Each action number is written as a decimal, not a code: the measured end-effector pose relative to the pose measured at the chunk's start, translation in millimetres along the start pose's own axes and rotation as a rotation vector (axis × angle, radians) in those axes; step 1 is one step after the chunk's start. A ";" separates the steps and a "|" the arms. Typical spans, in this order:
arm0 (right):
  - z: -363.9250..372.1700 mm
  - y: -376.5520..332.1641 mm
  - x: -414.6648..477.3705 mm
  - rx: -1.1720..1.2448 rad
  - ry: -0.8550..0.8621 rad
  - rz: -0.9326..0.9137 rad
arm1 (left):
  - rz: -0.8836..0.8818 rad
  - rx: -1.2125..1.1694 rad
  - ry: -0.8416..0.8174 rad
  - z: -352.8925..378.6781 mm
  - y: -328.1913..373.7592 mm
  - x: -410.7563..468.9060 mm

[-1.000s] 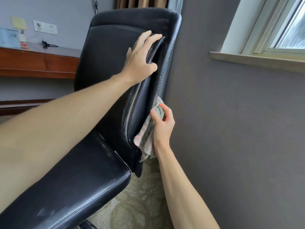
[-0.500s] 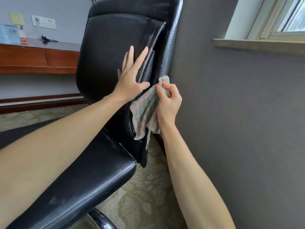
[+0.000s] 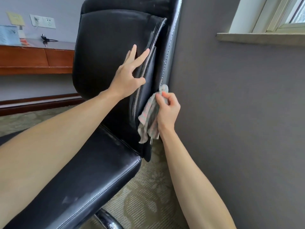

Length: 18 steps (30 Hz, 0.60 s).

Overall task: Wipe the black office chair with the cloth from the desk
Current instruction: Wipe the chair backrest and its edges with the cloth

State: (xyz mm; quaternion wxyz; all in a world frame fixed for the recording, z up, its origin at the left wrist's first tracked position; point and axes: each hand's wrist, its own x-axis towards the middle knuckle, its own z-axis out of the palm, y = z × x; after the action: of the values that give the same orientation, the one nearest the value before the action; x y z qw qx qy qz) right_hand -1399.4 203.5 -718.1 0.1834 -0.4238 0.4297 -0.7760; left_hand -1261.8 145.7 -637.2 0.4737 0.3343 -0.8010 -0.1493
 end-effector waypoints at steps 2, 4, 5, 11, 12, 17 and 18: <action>9.9 -13.7 15.9 0.007 0.027 -0.046 | -0.001 -0.004 -0.003 -1.7 1.5 0.4; 14.1 -19.5 27.3 0.019 0.045 -0.054 | -0.014 -0.010 0.002 -2.3 3.6 1.0; 13.9 -18.4 29.4 0.009 0.046 -0.059 | -0.021 -0.012 0.008 -1.9 4.6 1.1; -17.0 37.7 -21.8 -0.087 0.024 0.083 | -0.029 -0.046 0.025 2.2 7.3 -0.8; -22.8 46.3 -32.4 -0.096 0.008 0.125 | -0.032 -0.049 0.024 1.4 7.1 -0.8; -15.7 25.9 -24.5 -0.040 0.017 0.100 | -0.032 -0.036 0.019 -0.2 10.1 -3.3; -10.1 13.0 -15.0 -0.030 0.020 0.043 | -0.031 -0.038 0.019 -0.7 10.7 -4.2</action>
State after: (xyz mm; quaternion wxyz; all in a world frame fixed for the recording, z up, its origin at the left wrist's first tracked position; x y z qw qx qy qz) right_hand -1400.1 211.1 -739.0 0.1895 -0.4091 0.4522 -0.7696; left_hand -1264.0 156.4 -633.7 0.4852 0.3391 -0.7881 -0.1686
